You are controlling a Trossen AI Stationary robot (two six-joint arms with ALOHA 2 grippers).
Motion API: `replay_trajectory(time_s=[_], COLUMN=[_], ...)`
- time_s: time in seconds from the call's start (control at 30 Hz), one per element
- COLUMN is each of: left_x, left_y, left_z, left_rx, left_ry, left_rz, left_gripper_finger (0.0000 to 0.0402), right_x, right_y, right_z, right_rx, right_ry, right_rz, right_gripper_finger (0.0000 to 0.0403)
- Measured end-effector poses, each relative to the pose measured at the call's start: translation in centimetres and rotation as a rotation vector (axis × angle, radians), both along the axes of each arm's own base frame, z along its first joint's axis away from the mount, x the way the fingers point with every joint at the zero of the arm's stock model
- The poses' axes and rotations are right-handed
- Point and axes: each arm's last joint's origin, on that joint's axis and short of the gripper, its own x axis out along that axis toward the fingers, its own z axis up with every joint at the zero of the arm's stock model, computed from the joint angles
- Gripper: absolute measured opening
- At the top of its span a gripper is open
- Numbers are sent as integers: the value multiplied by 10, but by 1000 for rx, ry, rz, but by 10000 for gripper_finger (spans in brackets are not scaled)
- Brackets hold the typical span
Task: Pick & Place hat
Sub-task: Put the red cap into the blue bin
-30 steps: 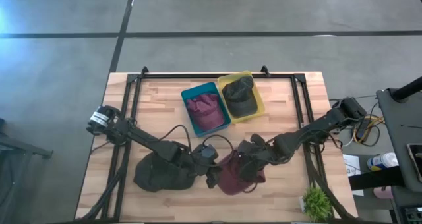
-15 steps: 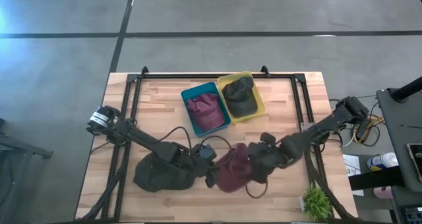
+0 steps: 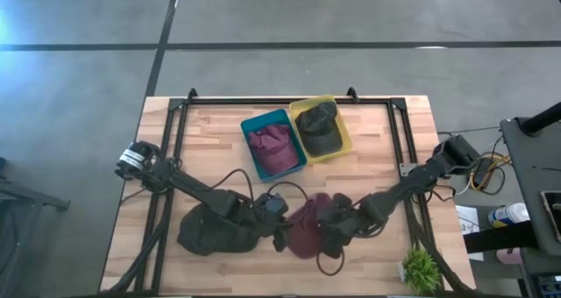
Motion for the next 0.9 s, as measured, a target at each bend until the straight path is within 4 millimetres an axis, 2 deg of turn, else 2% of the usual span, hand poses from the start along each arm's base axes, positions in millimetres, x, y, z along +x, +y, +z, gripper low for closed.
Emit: replay_trajectory(time_s=[0.2, 0.4, 0.67, 0.9], left_x=[1, 2, 0, -3], left_y=[0, 0, 0, 2], left_z=[2, 4, 1, -2], left_rx=[-16, -31, 0, 34], left_ry=[-15, -41, -9, 23], left_rz=[7, 9, 20, 43], left_gripper_finger=[10, 10, 10, 10], right_x=[5, 17, 19, 3], right_y=[-3, -12, -14, -20], right_z=[9, -3, 27, 49], right_rx=[-55, -83, -133, -211], right_ry=[-63, -34, -99, 17], right_rz=[-10, -24, 34, 42], right_gripper_finger=[189, 189, 189, 189])
